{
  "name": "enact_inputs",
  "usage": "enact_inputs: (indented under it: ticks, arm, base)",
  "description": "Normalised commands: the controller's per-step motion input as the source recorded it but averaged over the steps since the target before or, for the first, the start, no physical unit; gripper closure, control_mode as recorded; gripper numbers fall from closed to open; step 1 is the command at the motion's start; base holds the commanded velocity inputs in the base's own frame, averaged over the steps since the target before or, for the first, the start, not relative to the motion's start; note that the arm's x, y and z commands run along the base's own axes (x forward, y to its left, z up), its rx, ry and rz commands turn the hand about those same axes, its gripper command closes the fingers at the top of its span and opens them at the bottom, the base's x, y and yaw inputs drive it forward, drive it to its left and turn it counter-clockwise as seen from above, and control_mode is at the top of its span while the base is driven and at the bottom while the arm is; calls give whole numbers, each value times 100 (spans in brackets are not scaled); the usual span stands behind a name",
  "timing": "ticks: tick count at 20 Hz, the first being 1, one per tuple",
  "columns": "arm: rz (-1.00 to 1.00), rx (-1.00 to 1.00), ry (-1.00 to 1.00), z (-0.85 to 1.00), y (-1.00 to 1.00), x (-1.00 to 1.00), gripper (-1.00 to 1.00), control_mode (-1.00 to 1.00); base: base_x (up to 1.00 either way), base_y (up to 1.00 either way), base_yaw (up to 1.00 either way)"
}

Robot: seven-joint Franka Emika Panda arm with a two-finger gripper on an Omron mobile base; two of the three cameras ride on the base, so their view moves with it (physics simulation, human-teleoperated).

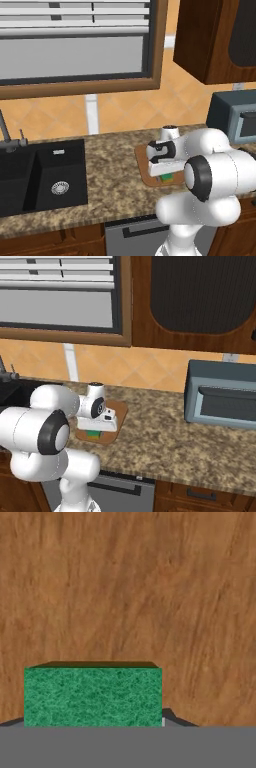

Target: Pick up the sponge from the counter and clean the cutting board by briefly scrubbing or pressing down on the cutting board. Once finished, release the sponge.

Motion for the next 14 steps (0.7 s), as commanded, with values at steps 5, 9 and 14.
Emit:
enact_inputs:
  ticks: [5,9,14]
  arm:
    - [5,0,-15,-49,-48,-3,100,-100]
    - [1,3,-7,-9,-72,-1,100,-100]
    - [0,0,-9,-52,-21,0,100,-100]
  base:
    - [0,0,0]
    - [0,0,0]
    - [0,0,0]
